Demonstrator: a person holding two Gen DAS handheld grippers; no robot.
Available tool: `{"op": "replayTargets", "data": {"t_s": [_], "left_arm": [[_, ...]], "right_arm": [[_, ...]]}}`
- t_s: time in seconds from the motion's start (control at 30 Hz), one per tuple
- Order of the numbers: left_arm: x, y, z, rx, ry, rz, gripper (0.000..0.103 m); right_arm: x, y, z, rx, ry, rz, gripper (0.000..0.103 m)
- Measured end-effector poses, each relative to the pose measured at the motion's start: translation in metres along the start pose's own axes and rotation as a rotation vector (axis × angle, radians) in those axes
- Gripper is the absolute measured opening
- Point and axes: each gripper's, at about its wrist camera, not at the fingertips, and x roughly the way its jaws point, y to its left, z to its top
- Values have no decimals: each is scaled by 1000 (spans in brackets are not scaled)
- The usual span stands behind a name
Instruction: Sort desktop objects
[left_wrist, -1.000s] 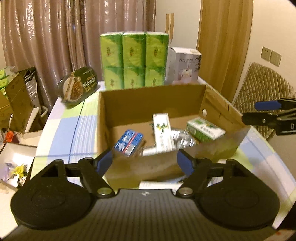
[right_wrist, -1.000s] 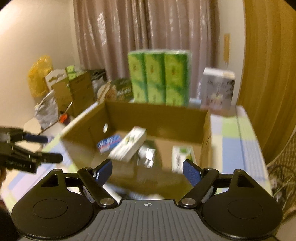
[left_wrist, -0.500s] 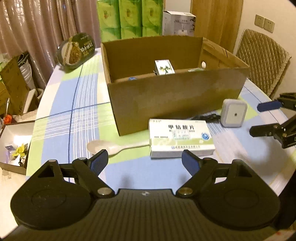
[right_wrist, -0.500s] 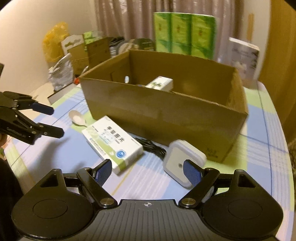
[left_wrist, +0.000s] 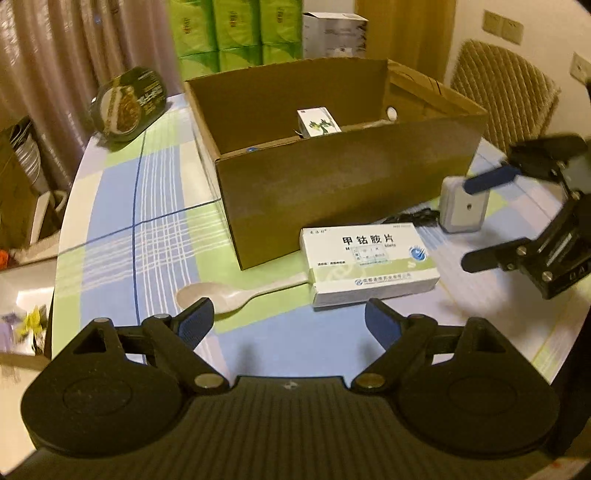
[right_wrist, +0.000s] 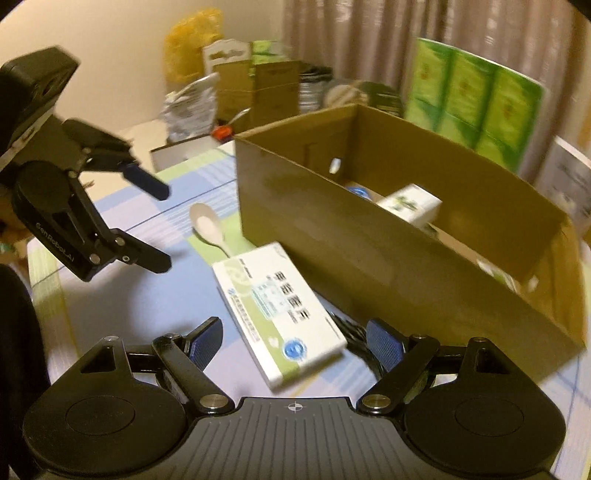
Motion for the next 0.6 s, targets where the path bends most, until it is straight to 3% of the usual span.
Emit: {"op": "replayTargets", "data": {"t_s": [0.23,0.43,0.6], "left_arm": [[11,7,1,124,19,-34,87],[23,16,-3,176,34,-51,89],[32,27,-6,187,43,-53,90]], "right_arm": [[33,4,13,-85,67,57,83],[55,6,12,-145,123,99,83],[67,4,13,-164,136,85,83]]}}
